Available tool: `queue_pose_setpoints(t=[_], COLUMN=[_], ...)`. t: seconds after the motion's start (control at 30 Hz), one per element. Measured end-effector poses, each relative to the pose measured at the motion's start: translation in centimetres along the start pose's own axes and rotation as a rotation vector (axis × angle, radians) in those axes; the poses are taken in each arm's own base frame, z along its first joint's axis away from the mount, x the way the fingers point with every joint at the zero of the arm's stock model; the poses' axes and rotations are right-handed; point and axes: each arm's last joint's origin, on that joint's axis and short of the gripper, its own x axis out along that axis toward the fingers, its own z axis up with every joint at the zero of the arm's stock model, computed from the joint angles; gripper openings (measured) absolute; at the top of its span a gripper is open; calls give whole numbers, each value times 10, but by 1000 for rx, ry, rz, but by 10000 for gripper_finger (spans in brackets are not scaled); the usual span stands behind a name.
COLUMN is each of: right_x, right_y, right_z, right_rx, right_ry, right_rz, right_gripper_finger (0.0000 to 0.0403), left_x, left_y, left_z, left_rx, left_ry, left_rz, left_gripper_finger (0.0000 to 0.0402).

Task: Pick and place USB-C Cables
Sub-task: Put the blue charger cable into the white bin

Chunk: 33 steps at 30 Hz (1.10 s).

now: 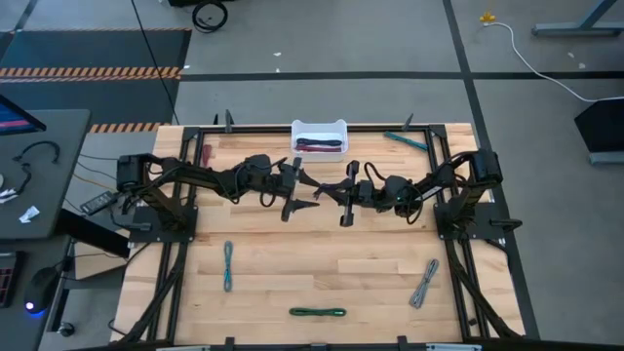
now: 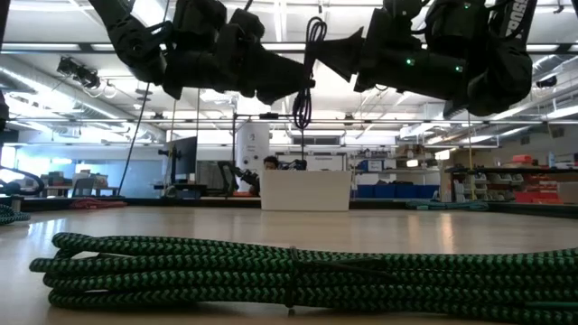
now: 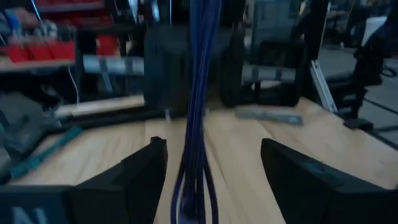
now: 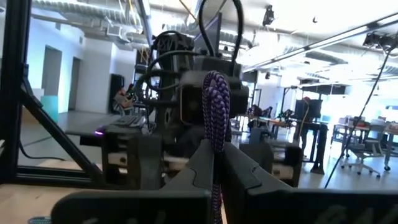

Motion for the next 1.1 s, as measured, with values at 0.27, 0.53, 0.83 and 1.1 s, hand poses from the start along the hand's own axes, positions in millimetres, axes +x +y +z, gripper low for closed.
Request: queue_pose_setpoints(t=[0.27, 0.53, 0.83, 1.1], right_x=[0, 0, -6, -40], right_y=[0, 0, -5, -10], right_z=[0, 0, 2, -12], right_rx=[3, 3, 50, 101], right_ry=[0, 1, 48, 262], right_rz=[-2, 0, -13, -31], right_gripper_finger=[13, 20, 119, 180], left_x=[5, 8, -2, -3], left_y=[1, 2, 3, 28], left_z=[-3, -9, 24, 100], left_rx=[20, 66, 149, 312], left_ry=[-39, -52, 166, 473], left_rz=[46, 61, 193, 381], left_gripper_finger=[177, 38, 23, 23])
